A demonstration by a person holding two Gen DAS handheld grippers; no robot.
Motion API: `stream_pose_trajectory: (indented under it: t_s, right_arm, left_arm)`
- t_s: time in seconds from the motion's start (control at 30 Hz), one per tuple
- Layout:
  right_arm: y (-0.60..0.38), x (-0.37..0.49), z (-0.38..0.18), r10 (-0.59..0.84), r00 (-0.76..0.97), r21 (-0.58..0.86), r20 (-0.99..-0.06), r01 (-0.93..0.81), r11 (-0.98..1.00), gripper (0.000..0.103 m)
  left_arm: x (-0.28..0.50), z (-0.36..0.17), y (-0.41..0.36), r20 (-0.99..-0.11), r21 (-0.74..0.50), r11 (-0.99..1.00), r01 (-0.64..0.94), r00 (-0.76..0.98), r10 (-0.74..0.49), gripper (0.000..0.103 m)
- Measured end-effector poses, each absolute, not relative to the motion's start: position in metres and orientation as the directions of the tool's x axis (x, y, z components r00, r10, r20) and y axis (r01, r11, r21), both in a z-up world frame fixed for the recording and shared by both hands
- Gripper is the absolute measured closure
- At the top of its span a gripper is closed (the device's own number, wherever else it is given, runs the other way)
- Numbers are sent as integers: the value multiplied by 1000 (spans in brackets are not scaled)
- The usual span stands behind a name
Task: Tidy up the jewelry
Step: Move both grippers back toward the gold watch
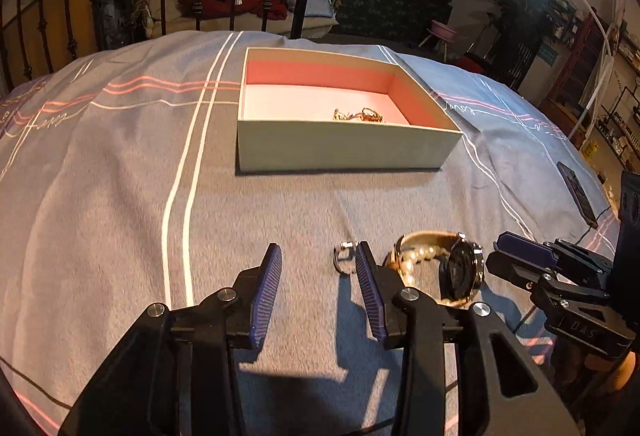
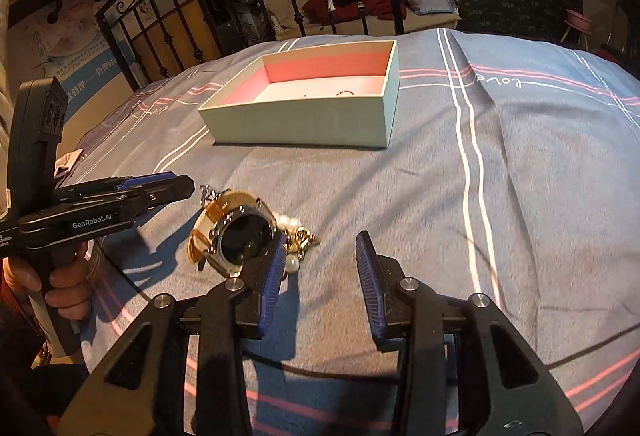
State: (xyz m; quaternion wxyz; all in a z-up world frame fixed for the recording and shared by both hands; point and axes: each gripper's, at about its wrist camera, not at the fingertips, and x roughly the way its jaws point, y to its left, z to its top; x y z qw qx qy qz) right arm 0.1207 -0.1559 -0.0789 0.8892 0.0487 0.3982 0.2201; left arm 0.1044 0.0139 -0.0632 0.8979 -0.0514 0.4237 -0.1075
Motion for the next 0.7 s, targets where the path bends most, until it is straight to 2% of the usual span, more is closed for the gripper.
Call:
stream_pose_trajectory:
  t_s: [0.33,0.47,0.63,0.7]
  right_arm:
    - [-151,105,-82,436,595,263,-675,-358,896,66]
    - [-150,102,-80,428,610,256,-667,-351,901,66]
    - [-148,101,-69,439,625,254,-645,-367,895,66]
    - [-148,101,-70,440,624,256,-646,-366,895,61]
  left_arm:
    - [92,-63,5,-736,-253,952,174,603,-306,65]
    - [101,-62,-11,-757,-232,952,198,578,-304,65]
    - [108,-67,-14,-770,-273,943,189,545,-332,65]
    - [113,-69,-17,-787,-252,950,181,534,-311,65]
